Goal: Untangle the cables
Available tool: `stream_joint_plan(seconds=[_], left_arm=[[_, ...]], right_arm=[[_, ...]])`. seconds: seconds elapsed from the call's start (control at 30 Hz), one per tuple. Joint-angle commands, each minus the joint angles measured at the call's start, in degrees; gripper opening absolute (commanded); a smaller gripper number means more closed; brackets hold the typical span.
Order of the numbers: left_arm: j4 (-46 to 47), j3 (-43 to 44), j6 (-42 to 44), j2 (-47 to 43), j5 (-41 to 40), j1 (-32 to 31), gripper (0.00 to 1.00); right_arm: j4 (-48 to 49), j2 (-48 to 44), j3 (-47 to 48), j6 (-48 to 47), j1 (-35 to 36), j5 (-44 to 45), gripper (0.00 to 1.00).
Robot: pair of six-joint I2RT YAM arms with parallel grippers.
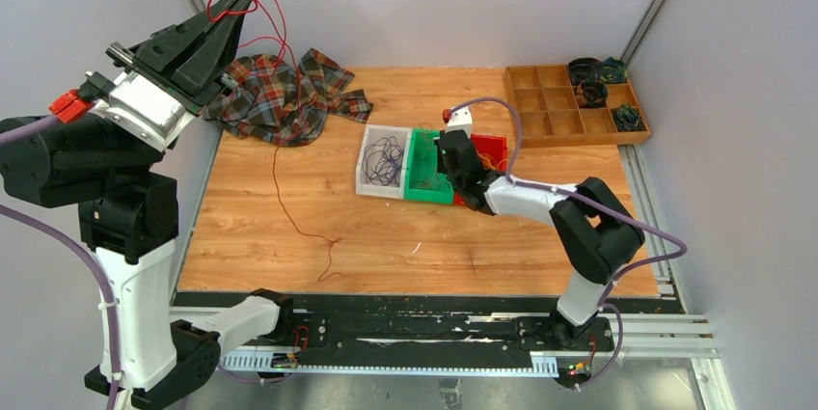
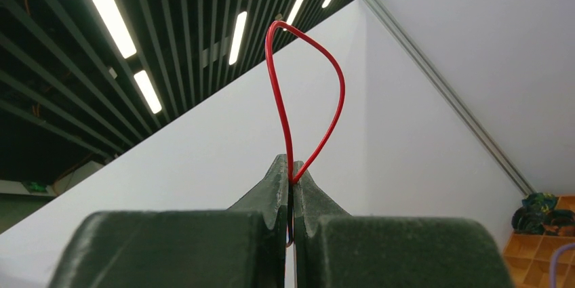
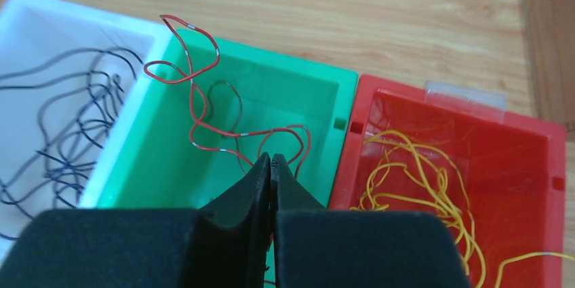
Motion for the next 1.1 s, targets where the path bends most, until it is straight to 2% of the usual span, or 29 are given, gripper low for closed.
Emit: stream_joint_plan(seconds=[0.0, 0.37, 0.43, 0.53, 0.7, 0.8, 1.07], left_arm=[[0.8, 0.6, -0.7, -0.3, 0.5, -0.3, 0.00], [0.8, 1.2, -0.6, 0.0, 0.5, -0.3, 0.00], [0.8, 1.2, -0.5, 0.1, 0.5, -0.3, 0.01], [1.1, 1.3, -0.8, 0.3, 0.8, -0.3, 0.00], [2.2, 1.9, -3.7, 2.0, 1.5, -0.3, 0.00], [2.6, 2.5, -6.1, 3.4, 2.2, -0.3, 0.01], [3.8, 6.3, -13.4, 9.5, 5.1, -0.6, 0.00]], right_arm=[[-7.4, 3.7, 3.2, 3.3, 0.6, 2.3, 0.01], [-16.6, 9.5, 10.6, 5.8, 0.9, -2.5, 0.03], [-16.7, 9.3, 11.3, 5.7, 1.0, -3.4, 0.08], [-17.5, 8.2, 12.4, 5.7, 0.9, -3.9, 0.21], [-16.0, 2.9, 11.4, 6.0, 0.8, -5.1, 0.53], [-17.7, -0.1, 12.4, 5.9, 0.3, -5.4, 0.60], [-15.6, -11.3, 8.9, 6.1, -0.4, -7.3, 0.64]])
